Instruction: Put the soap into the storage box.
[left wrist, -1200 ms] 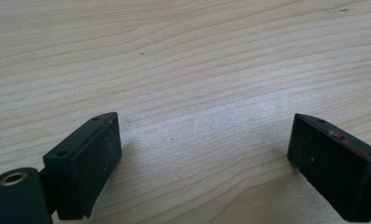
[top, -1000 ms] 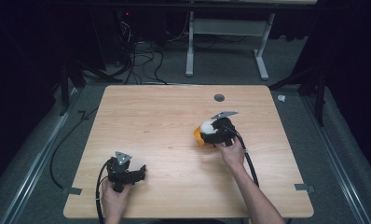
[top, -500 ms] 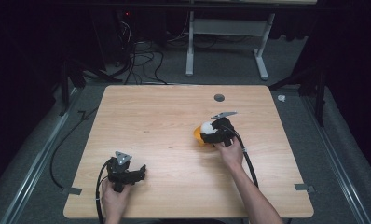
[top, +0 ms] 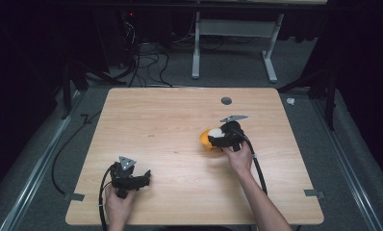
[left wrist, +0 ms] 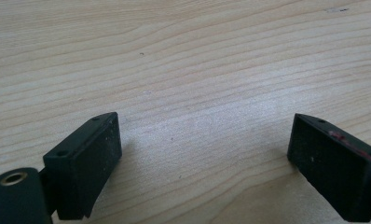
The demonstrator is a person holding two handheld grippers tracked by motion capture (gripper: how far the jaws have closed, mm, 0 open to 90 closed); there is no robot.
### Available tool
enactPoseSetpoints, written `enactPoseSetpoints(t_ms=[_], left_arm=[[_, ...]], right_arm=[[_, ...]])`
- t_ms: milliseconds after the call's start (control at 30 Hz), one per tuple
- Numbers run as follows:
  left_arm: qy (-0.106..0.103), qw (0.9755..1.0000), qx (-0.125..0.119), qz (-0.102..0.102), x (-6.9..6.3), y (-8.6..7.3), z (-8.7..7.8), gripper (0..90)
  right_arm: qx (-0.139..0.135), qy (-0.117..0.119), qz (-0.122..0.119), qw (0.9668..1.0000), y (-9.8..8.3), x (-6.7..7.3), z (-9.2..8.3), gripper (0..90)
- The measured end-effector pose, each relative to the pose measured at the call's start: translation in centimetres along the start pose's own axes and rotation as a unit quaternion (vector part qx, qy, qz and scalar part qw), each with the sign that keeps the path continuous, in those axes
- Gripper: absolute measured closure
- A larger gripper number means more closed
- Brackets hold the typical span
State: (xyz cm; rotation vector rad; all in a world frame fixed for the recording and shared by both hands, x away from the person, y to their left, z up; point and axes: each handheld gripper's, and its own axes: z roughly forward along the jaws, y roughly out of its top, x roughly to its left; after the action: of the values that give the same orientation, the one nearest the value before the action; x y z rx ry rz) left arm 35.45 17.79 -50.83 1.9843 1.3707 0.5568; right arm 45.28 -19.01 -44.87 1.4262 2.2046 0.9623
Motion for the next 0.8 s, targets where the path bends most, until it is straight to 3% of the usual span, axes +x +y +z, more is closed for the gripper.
enactPoseSetpoints(t_ms=[800], left_arm=[[0.000,1.0000,0.000,0.000,0.0,0.0,0.0,10.0]], right_arm=[[-0.022,0.002,-0.003,0.9998,-0.9,-0.8,-2.1,27.6]])
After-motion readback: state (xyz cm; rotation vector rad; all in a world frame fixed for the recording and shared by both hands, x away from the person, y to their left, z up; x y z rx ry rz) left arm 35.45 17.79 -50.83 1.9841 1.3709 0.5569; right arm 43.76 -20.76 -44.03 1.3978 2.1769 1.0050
